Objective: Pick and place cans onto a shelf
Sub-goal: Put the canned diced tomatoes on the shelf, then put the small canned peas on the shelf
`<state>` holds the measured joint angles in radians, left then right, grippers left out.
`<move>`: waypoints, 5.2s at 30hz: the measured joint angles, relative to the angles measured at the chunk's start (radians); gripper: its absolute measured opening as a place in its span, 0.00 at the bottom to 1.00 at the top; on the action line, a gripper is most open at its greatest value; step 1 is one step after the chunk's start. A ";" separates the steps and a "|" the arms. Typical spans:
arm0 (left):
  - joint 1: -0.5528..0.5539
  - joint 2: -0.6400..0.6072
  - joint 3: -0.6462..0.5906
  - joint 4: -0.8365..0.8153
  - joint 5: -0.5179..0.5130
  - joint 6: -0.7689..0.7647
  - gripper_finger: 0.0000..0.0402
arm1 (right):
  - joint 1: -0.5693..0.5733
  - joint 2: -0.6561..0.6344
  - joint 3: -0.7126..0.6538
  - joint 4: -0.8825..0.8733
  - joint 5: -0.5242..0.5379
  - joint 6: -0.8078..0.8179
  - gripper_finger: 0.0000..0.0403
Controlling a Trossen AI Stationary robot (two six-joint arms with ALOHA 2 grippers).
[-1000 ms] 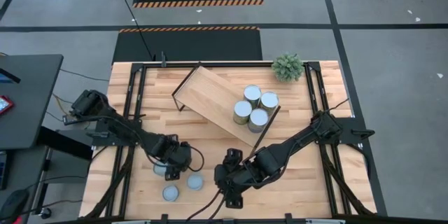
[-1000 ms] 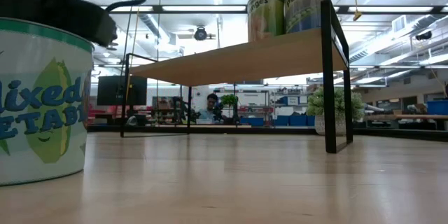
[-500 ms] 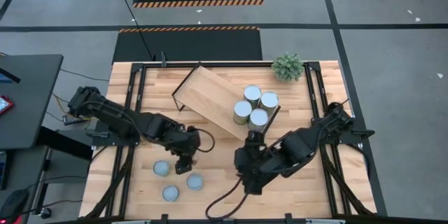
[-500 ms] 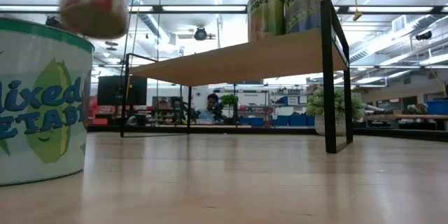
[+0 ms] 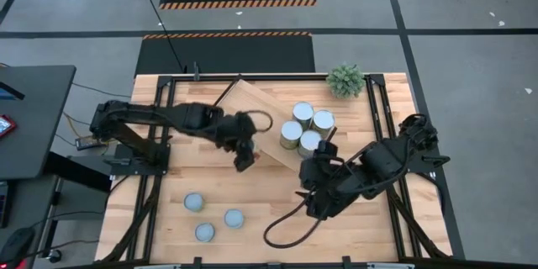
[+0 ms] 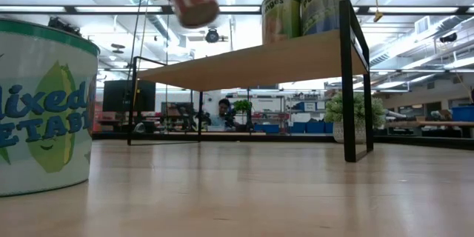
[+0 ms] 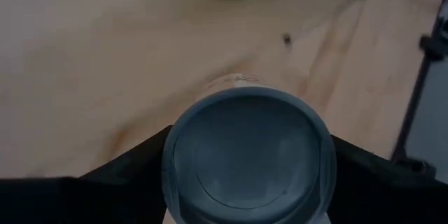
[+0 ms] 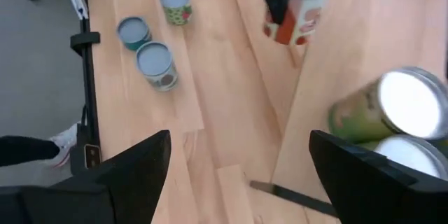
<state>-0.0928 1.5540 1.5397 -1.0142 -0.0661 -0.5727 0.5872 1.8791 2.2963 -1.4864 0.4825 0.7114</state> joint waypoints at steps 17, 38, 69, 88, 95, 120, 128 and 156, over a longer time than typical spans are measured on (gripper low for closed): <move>0.325 0.224 0.238 -0.011 0.106 0.449 0.71 | 0.003 -0.041 0.000 -0.086 0.088 0.104 0.86; 0.392 0.311 0.268 0.138 0.087 1.030 0.74 | -0.123 -0.080 -0.001 -0.085 0.127 0.099 0.86; 0.301 0.360 0.267 0.135 -0.044 1.063 0.97 | -0.159 -0.155 -0.001 -0.056 0.153 -0.072 0.86; 0.361 0.311 0.267 0.036 -0.098 1.079 0.97 | -0.160 -0.155 -0.001 -0.056 0.153 -0.113 0.86; 0.365 0.311 0.267 0.152 -0.098 1.055 0.97 | -0.160 -0.155 -0.001 -0.054 0.154 -0.113 0.86; 0.153 0.036 0.268 -0.317 0.091 0.698 0.78 | -0.224 -0.154 -0.001 0.007 0.078 -0.343 0.86; -0.081 0.001 0.268 -0.440 0.263 0.394 0.74 | -0.250 -0.154 -0.010 0.147 0.010 -0.507 0.86; -0.671 -0.151 -0.393 -0.049 0.043 -0.407 0.74 | -0.243 -0.138 -0.134 0.303 -0.168 -0.597 0.86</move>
<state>-0.7640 1.4030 1.1467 -1.0627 -0.0233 -0.9798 0.3445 1.7416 2.1628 -1.1830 0.3149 0.1142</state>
